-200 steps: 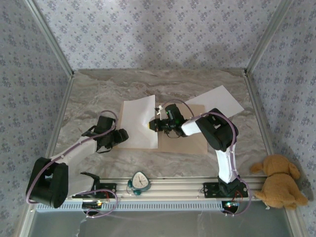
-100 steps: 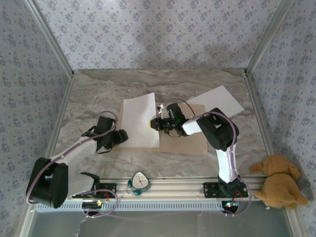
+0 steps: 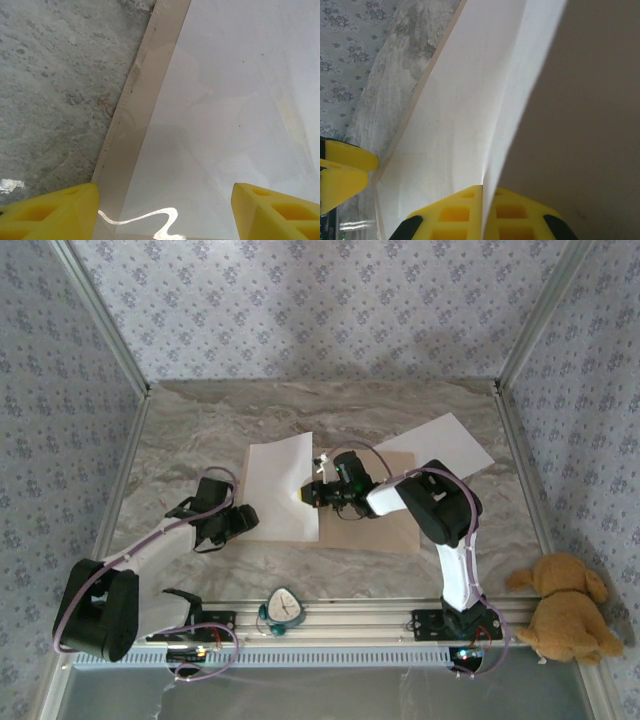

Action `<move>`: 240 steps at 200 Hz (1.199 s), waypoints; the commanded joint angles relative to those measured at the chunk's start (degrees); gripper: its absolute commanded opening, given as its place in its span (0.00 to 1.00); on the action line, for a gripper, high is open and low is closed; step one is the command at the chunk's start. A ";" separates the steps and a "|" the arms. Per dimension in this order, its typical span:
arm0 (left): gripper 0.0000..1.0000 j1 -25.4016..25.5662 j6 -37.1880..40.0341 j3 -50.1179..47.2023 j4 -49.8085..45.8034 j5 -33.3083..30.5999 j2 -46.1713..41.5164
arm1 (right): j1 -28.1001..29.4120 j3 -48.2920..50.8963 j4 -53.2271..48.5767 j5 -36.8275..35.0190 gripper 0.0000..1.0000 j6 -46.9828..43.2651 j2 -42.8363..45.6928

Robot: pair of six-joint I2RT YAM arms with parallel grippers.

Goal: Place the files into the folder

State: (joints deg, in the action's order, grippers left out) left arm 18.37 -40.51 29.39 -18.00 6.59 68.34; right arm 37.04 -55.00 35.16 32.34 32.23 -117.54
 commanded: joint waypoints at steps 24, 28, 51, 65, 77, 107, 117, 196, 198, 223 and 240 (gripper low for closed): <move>0.71 -0.36 0.70 -0.29 -0.49 -0.44 -0.40 | 1.04 -0.58 1.44 -0.16 0.03 1.29 -1.99; 0.71 -0.35 0.74 -0.34 -0.50 -0.44 -0.46 | 1.09 -0.48 1.63 -0.25 0.03 1.47 -2.08; 0.71 -0.36 0.70 -0.30 -0.52 -0.44 -0.42 | 1.21 -0.11 2.85 -0.80 0.02 2.44 -2.42; 0.71 -0.36 0.76 -0.31 -0.50 -0.43 -0.43 | 1.13 -0.06 2.87 -1.24 0.02 2.25 -2.28; 0.71 -0.44 0.85 -0.30 -0.52 -0.44 -0.47 | 0.94 -0.10 2.16 -1.56 0.02 1.60 -1.84; 0.71 -0.55 1.09 -0.38 -0.98 -0.57 -0.48 | -0.34 -0.24 0.47 -2.19 0.02 -0.02 -0.45; 0.71 -0.62 1.16 -0.35 -1.23 -0.61 -0.78 | -0.77 -0.42 0.03 -2.27 0.02 -0.53 -0.08; 0.79 -1.23 1.66 -0.51 -5.34 -4.00 -6.20 | -0.97 -0.96 -0.21 -1.82 0.02 -0.82 -0.06; 0.79 -1.23 1.66 -0.55 -5.24 -3.92 -6.15 | -0.93 -1.02 -0.12 -1.75 0.02 -0.73 -0.13; 0.79 -1.34 1.49 -1.33 -4.38 -3.43 -5.21 | -0.31 -0.65 1.00 -1.58 0.02 0.43 -0.59; 0.79 -1.37 1.29 -1.85 -3.37 -2.59 -4.30 | 0.15 -0.41 2.02 -1.58 0.02 1.33 -0.96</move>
State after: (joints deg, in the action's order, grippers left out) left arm 17.34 -39.48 28.18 -21.26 3.55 63.09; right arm 36.14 -55.00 36.32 31.03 32.25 -118.28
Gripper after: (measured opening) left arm 0.792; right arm 0.049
